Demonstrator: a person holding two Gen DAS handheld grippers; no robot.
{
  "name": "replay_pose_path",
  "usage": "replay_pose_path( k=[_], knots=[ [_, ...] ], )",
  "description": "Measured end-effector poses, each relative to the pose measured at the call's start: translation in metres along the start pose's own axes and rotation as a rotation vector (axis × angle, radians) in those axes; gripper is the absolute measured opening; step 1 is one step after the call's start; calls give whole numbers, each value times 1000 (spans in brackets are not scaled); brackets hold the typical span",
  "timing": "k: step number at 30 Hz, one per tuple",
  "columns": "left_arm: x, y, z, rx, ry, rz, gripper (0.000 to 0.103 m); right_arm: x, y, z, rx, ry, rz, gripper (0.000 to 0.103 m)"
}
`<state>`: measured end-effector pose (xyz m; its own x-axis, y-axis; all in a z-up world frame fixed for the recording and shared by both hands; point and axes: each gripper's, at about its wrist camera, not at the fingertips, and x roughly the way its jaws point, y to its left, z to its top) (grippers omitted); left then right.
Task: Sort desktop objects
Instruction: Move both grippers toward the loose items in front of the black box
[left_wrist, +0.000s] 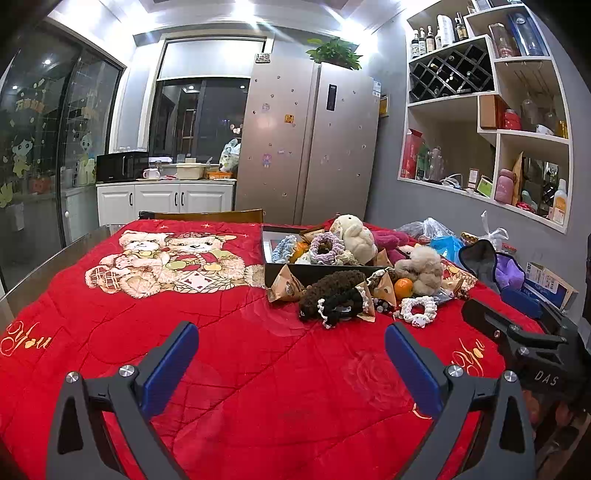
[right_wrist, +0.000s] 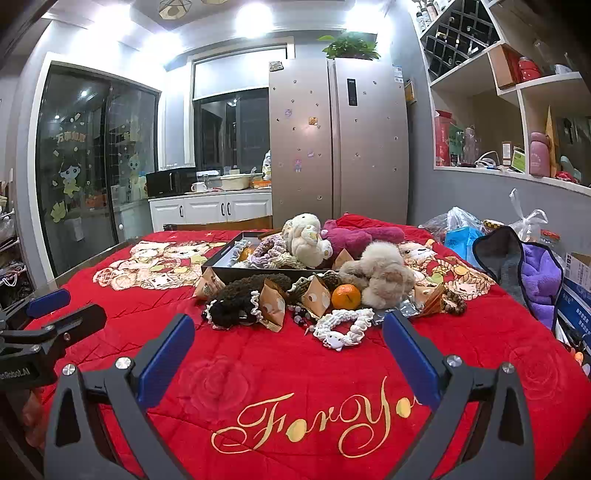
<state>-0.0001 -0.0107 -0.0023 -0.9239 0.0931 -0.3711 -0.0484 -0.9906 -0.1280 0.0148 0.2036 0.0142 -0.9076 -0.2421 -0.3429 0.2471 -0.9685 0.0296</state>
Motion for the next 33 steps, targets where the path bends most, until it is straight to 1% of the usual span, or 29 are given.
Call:
replay_pose_path(
  k=[12,14,16,19,22,24,27,30,33],
  knots=[
    [5,-5,0,22,28,-10,103,2,-1,0,-7,14,21,103],
    [6,-6,1,27,38,-28,103,2,-2,0,1,16,28,103],
    [9,-6,1,25,53,-66,103,3,-3,0,6,21,36,103],
    [12,-7,2,20,63,-96,103,6,-5,1,23,32,-9,103],
    [14,-4,4,-11,64,-116,103,5,-16,2,76,23,2,103],
    [17,-1,9,-42,67,-141,103,5,-25,5,110,22,0,103],
    [28,0,23,-76,101,-145,103,8,-36,16,131,19,-12,103],
    [40,-3,44,-70,128,-128,103,13,-47,33,148,13,-4,103],
    [47,-7,65,-48,148,-100,103,18,-56,57,120,4,-19,103]
  ],
)
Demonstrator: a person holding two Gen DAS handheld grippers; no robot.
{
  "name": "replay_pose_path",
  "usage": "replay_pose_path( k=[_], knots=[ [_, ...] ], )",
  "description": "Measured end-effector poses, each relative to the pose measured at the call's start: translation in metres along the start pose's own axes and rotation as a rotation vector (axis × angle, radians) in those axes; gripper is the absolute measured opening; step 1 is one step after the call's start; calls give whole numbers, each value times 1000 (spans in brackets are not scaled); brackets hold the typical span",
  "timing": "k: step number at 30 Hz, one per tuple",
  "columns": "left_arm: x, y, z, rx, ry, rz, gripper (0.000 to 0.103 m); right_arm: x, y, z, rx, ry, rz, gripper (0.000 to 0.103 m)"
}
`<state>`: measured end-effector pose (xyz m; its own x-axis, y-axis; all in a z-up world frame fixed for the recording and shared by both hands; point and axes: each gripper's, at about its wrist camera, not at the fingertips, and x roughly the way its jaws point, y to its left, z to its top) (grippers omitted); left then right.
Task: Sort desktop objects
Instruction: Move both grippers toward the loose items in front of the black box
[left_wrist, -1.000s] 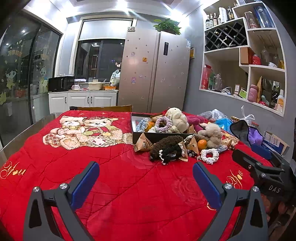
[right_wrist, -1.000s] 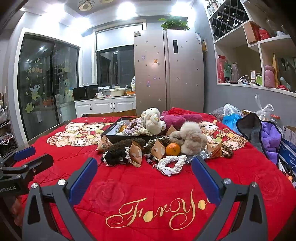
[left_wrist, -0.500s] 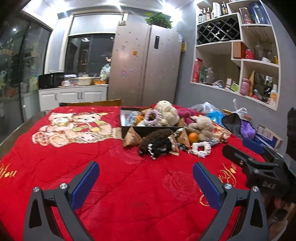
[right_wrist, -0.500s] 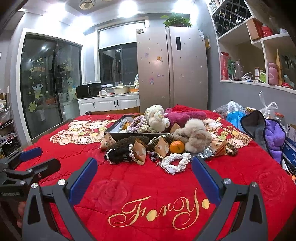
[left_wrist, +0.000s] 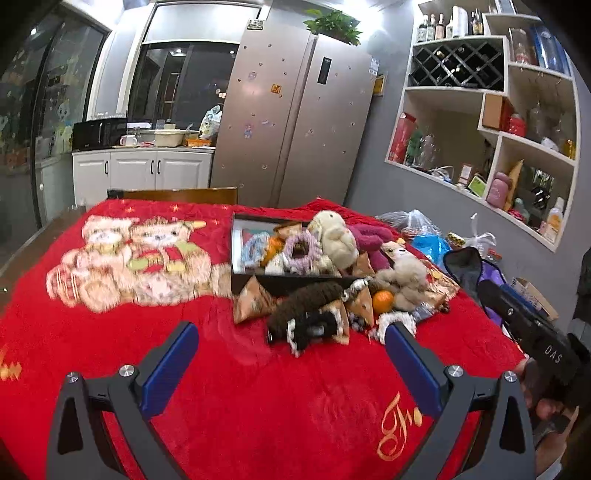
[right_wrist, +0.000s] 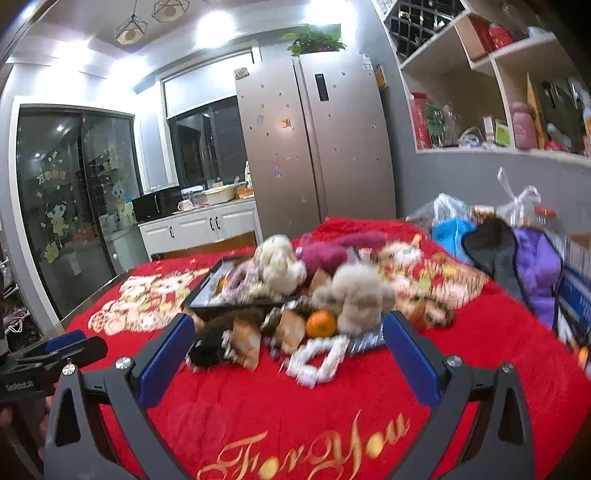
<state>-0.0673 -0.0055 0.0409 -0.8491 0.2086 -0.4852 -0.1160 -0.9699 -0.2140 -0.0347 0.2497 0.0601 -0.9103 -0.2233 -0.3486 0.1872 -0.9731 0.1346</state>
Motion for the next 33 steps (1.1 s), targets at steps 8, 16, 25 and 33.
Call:
replay_pose_path(
  k=[8,16,25,33],
  knots=[
    [18,-29,54,118,-2,48,103,30,-8,73,-93,22,-18,103],
    [71,-37,40,131,78,36,103,85,-21,75,-128,74,11,103],
    [123,-21,5,121,126,59,103,158,-59,34,-71,170,-9,102],
    [154,-19,-14,151,253,59,103,189,-65,1,-81,256,-8,102]
  ],
)
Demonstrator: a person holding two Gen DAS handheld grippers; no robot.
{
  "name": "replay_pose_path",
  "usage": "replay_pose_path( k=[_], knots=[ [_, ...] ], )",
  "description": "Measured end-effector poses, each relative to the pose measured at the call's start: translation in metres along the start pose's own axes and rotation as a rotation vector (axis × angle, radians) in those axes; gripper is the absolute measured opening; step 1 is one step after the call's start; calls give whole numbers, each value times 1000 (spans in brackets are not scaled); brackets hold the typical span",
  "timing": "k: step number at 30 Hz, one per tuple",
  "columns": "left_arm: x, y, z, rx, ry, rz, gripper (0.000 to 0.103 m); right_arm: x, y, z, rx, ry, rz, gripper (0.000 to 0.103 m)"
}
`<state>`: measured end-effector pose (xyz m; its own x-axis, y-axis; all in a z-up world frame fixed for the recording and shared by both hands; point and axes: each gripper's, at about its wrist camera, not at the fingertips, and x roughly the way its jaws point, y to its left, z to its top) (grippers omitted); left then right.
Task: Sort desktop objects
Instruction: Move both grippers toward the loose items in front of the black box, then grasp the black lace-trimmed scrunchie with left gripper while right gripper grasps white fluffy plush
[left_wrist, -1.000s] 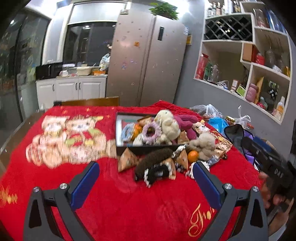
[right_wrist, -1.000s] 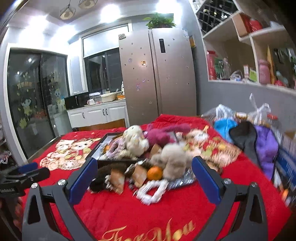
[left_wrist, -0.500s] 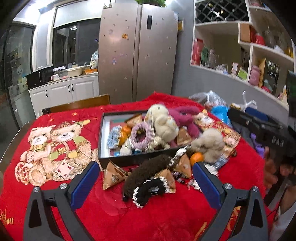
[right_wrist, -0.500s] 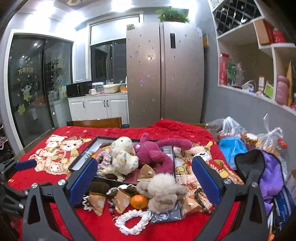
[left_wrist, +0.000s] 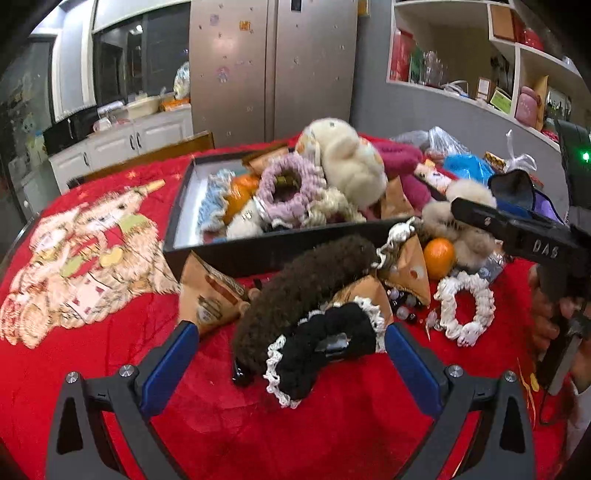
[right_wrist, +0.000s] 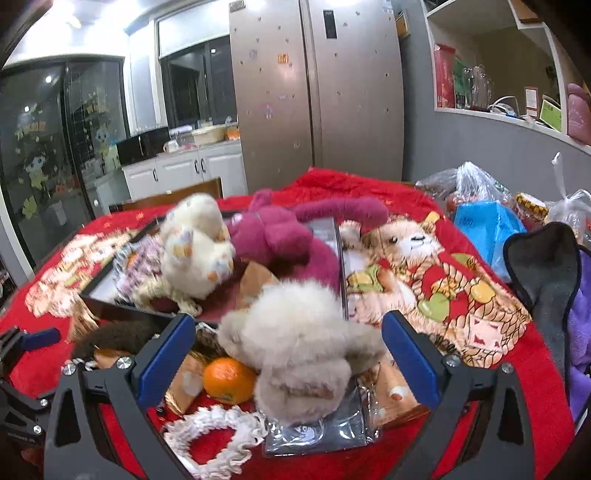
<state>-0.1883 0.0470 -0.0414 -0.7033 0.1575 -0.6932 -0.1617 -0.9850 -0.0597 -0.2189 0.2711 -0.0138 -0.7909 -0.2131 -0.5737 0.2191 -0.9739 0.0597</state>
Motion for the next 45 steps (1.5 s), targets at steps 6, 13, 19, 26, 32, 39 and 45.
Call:
replay_pose_path(
  k=[6,13,19,26,32,39,45],
  knots=[
    [10,16,-2,-81,47,-43,103,11,-2,-5,12,40,10,102],
    [3,14,-5,-88,26,-42,103,11,-18,-6,99,57,33,98],
    [0,15,-4,-94,15,-67,100,19,-18,-10,99,121,-15,62],
    [1,9,-7,-73,39,-84,65,11,-16,-12,81,104,-21,40],
    [-8,12,-8,-65,18,-58,29,6,-12,-13,76,93,-5,33],
    [-18,12,-8,-50,-12,-59,16,-1,-12,-14,84,79,-4,33],
    [-25,9,-8,-36,-32,-67,14,-7,-14,-13,100,70,2,33]
  ],
)
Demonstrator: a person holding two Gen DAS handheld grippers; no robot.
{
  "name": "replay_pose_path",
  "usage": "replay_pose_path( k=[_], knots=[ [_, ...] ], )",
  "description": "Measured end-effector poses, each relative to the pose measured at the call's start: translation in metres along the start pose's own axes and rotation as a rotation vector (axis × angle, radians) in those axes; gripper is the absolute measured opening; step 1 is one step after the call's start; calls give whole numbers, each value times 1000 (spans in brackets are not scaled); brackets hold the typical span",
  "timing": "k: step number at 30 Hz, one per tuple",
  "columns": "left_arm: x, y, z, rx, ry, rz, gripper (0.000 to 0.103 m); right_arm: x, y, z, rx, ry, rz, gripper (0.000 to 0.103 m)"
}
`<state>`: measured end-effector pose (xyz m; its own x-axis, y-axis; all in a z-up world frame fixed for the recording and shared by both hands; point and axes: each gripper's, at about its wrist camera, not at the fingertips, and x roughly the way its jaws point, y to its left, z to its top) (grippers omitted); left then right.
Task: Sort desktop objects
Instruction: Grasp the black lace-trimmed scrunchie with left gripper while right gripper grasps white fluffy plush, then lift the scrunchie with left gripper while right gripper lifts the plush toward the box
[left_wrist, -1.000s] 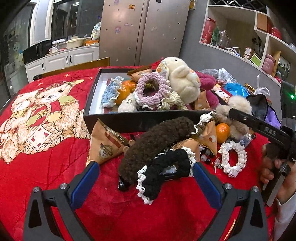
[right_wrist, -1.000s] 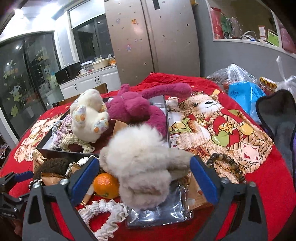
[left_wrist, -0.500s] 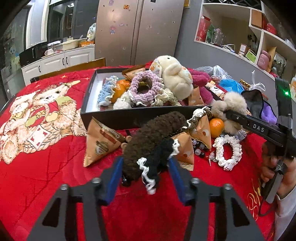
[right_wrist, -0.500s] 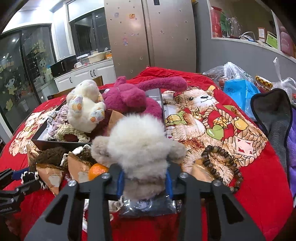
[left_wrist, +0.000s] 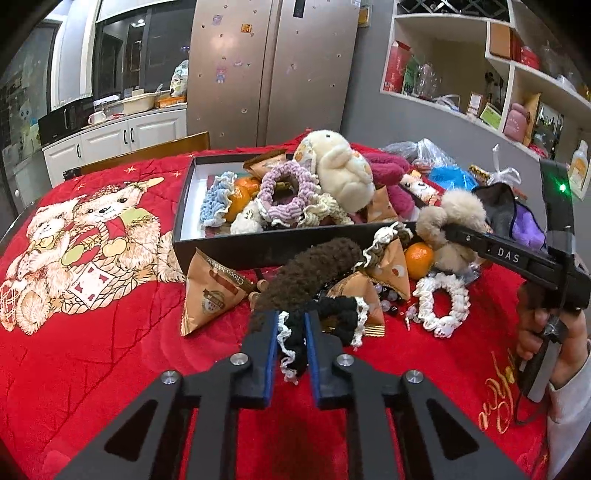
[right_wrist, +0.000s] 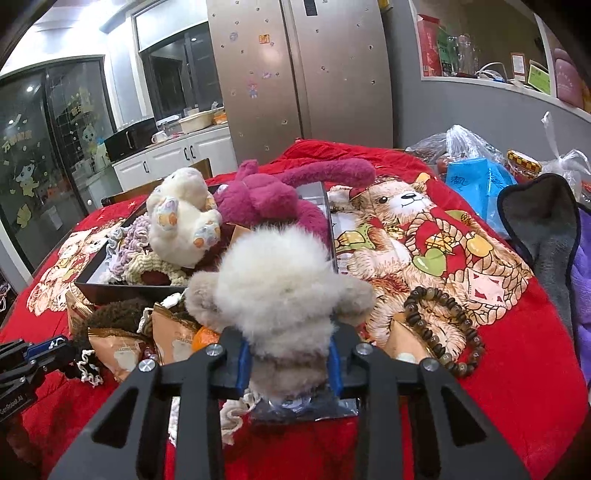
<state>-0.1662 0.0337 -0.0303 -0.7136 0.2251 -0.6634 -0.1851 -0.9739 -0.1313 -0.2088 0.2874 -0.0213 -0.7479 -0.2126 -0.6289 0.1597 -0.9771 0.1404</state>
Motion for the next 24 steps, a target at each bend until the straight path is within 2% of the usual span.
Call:
replay_pose_path(
  k=[9,24],
  knots=[
    [-17,6,5,-16,-56,4,14,-11,-3,3,10,-28,12,33],
    [-16,5,4,-11,-60,15,14,-11,4,1,-30,-20,24,33]
  ],
)
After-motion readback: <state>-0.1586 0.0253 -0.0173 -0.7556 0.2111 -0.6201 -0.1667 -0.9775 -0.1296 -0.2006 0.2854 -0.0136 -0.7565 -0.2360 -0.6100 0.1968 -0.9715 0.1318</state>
